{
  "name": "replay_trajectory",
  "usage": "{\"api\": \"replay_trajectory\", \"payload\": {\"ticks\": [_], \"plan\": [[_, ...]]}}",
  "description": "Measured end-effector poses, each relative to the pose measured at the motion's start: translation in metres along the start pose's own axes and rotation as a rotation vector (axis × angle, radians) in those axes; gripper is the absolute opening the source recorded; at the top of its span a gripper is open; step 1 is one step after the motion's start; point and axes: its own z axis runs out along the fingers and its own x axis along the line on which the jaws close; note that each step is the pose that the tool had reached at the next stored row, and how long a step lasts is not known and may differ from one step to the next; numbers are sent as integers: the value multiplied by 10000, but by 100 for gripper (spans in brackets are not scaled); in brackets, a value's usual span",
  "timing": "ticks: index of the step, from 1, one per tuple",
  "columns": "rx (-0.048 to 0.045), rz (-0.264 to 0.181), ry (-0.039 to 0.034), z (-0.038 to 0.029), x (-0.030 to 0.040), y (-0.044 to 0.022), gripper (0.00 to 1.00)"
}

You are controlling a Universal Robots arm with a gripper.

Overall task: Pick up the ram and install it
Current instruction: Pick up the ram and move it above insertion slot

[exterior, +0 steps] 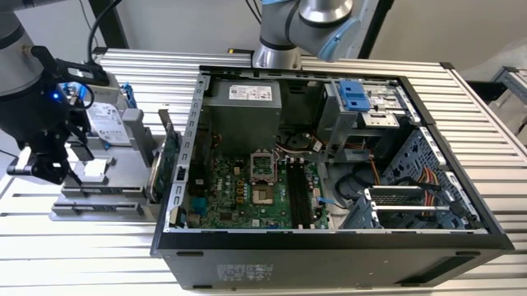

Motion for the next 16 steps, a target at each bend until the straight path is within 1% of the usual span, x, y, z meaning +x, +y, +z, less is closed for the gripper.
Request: {"api": "replay_trajectory", "payload": {"ticks": [16], "plan": [[0, 1, 0, 130, 7, 0, 100]]}}
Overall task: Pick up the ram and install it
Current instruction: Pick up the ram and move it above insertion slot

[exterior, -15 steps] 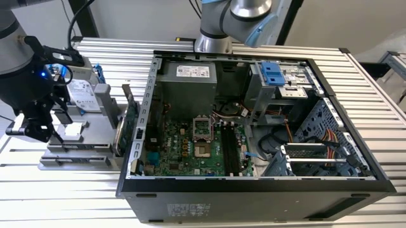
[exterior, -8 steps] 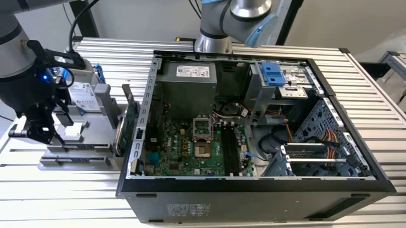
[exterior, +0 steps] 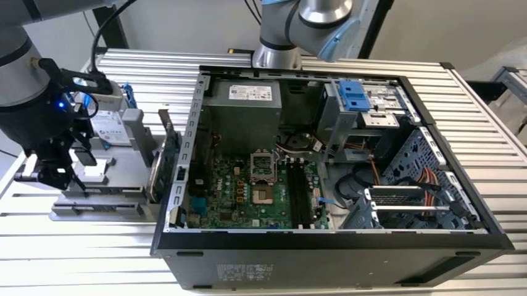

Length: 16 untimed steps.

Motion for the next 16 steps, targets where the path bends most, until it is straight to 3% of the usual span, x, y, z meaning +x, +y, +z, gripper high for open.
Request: {"api": "replay_trajectory", "payload": {"ticks": [16], "plan": [[0, -1, 0, 129, 36, -11, 100]]}}
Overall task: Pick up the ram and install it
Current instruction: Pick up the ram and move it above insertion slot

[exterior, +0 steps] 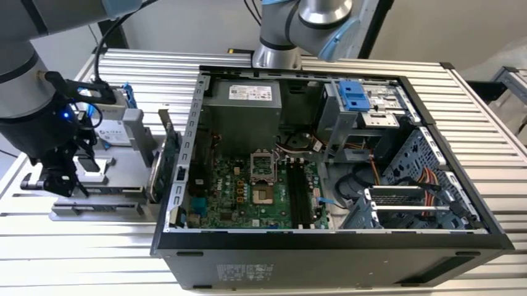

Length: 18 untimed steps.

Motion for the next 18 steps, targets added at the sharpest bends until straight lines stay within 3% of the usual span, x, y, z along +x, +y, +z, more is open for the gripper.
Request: {"api": "replay_trajectory", "payload": {"ticks": [18], "plan": [[0, 1, 0, 170, 91, -4, 100]]}}
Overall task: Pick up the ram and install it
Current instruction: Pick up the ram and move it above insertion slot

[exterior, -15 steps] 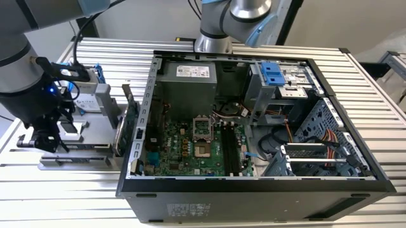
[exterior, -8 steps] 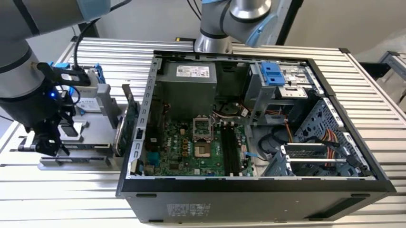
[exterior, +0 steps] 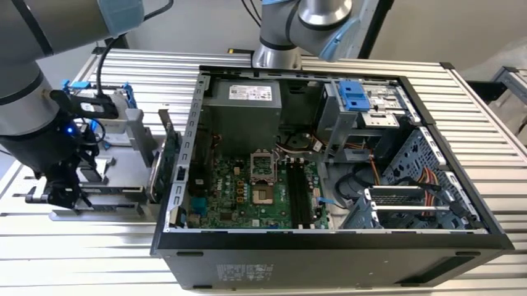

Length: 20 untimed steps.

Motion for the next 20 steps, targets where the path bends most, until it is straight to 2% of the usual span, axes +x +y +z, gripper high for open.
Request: {"api": "replay_trajectory", "payload": {"ticks": [20], "plan": [[0, -2, 0, 230, 10, -3, 100]]}}
